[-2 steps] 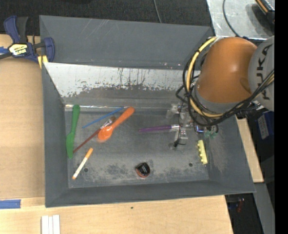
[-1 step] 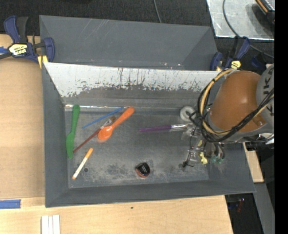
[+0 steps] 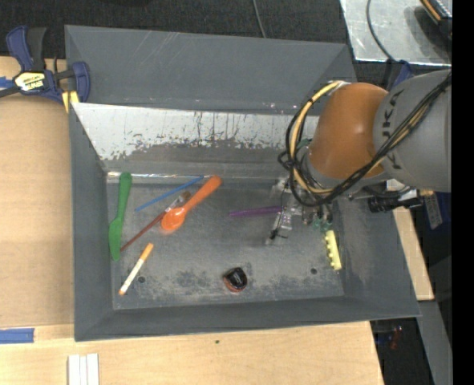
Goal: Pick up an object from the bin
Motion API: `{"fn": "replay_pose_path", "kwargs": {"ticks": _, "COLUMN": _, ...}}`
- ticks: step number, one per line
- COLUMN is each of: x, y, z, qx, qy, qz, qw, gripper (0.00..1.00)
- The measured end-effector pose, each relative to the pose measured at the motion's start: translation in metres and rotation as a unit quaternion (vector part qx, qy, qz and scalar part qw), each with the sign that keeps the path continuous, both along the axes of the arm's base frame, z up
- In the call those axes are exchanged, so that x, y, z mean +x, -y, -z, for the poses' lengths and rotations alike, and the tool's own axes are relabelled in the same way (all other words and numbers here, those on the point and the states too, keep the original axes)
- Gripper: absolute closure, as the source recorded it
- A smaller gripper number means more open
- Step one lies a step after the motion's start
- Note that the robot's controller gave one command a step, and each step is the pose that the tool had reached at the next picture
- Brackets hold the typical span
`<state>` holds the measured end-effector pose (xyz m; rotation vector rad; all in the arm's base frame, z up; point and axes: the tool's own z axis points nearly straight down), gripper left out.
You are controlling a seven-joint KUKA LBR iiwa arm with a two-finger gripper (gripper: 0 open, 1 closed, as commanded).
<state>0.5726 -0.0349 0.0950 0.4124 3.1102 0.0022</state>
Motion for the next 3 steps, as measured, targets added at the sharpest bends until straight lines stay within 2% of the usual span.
{"fn": "replay_pose_path", "kwargs": {"ticks": 1, "x": -0.033, "y": 0.049, "z": 0.001, "qx": -0.001, "qy": -0.0032, "qz": 0.039, "qw": 0.9992, "gripper": 0.0}}
{"fn": "replay_pose_path", "kwargs": {"ticks": 2, "x": -0.034, "y": 0.052, "z": 0.016, "qx": -0.002, "qy": -0.0036, "qz": 0.073, "qw": 0.9973, "gripper": 0.0}}
{"fn": "replay_pose_path", "kwargs": {"ticks": 3, "x": -0.049, "y": 0.087, "z": 0.023, "qx": 0.0, "qy": -0.0039, "qz": 0.102, "qw": 0.9948, "gripper": 0.0}}
